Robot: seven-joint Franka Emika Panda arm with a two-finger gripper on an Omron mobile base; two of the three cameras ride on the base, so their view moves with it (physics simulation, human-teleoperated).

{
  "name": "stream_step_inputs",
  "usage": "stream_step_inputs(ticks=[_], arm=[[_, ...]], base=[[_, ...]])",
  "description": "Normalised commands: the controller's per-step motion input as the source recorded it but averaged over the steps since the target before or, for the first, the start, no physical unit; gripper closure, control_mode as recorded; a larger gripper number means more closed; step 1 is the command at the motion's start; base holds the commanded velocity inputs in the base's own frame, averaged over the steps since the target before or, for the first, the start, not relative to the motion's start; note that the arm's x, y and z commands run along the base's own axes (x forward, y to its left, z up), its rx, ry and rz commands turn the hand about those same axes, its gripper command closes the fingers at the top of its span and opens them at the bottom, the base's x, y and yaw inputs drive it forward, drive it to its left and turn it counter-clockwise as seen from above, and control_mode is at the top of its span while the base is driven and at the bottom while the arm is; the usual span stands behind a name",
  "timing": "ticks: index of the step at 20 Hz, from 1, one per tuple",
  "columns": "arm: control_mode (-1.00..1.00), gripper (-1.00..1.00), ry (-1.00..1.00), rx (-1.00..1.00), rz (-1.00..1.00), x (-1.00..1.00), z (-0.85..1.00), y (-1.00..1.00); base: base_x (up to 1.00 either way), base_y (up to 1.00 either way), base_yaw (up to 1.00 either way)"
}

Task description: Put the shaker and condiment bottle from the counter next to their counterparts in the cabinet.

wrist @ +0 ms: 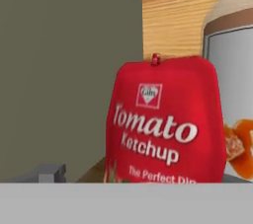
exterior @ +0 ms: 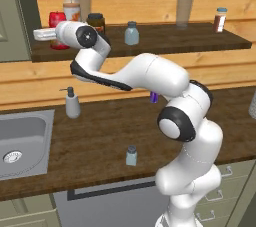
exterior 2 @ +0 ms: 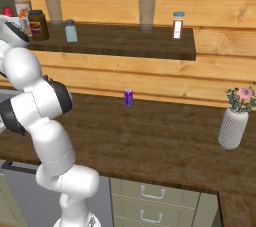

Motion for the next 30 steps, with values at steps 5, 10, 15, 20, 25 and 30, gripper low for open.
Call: stream_step_inputs(ticks=[5, 10, 15, 20, 25, 30], arm=[[-1.0, -1.0, -0.01, 0.08, 0.0, -0.08, 0.12, 0.0], [-1.0, -1.0, -0.01, 0.09, 0.0, -0.5, 0.23, -0.05], [-1.0, -1.0, 0.0, 0.04, 0.0, -0.91, 0.15, -0.28], [-1.0, -1.0, 0.0, 0.0, 0.0, -0.93, 0.09, -0.38], [-1.0, -1.0, 0.0, 0.0, 0.0, -0.93, 0.17, -0.54], [-1.0, -1.0, 0.01, -0.01, 0.0, -0.93, 0.08, -0.75]], base=[[0.0, 0.0, 0.0], [0.0, 0.0, 0.0], [0.0, 0.0, 0.0], [0.0, 0.0, 0.0], [0.0, 0.0, 0.0], [0.0, 0.0, 0.0]])
